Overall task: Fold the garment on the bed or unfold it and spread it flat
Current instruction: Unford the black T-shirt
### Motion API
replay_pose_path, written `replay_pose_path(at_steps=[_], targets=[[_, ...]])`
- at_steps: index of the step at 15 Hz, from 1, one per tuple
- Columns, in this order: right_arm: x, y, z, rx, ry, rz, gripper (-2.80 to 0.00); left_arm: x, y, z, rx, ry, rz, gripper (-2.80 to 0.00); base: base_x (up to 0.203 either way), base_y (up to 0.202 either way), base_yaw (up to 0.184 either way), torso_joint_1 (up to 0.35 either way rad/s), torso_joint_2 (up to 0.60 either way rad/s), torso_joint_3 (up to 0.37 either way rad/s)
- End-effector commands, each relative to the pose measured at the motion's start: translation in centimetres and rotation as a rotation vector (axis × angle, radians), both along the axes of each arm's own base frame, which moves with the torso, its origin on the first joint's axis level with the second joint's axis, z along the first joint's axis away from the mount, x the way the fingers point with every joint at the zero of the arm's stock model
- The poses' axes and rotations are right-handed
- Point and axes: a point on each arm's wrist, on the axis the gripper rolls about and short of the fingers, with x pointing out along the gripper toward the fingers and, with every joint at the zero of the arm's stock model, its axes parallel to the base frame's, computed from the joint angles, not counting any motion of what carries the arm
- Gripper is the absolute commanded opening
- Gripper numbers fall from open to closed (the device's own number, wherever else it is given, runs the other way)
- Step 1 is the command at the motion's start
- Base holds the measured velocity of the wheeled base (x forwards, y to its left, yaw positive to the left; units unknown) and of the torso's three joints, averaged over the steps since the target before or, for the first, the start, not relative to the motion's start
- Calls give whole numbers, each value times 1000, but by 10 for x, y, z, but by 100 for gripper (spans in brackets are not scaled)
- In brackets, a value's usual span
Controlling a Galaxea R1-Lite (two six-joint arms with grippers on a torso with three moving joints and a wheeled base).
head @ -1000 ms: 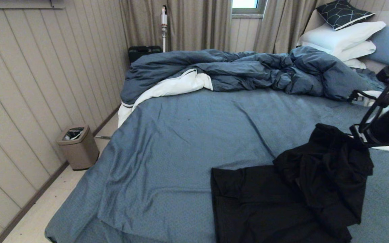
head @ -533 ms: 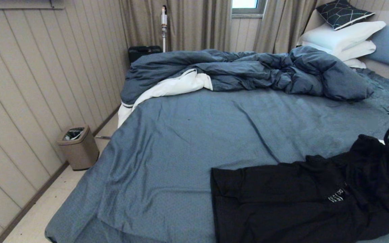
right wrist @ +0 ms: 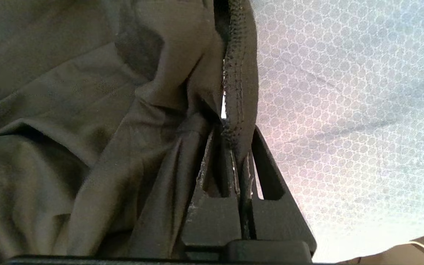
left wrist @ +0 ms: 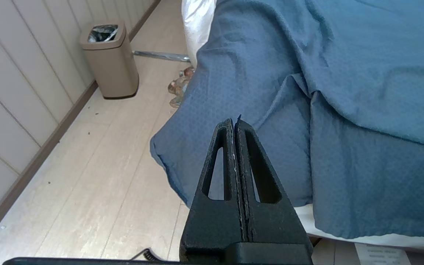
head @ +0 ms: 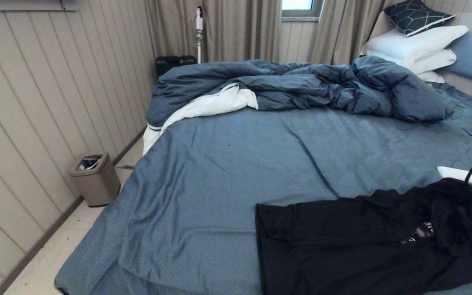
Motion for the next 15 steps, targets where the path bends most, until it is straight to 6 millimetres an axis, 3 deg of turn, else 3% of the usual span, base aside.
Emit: replay_pose_path(at_steps=[1,5,7,12,13,15], targets=[[-1,1,1,4,1,2,-280,0,0,0,-1,3,1,-280,0,0,0,0,0,0],[-15,5,28,-26,-57,3,-280,0,0,0,-1,3,1,-280,0,0,0,0,0,0],[-25,-3,41,-56,-86,-25,-280,0,0,0,-1,3,1,-280,0,0,0,0,0,0],[-31,-17,34,-55,-65,-52,-280,0,0,0,-1,4,1,-280,0,0,0,0,0,0],[-31,-17,30,-48,-53,-49,0,0,0,0,-1,4,1,-280,0,0,0,0,0,0],[-27,-21,24,-41,-45,-51,0,0,0,0,-1,2,1,-280,0,0,0,0,0,0]])
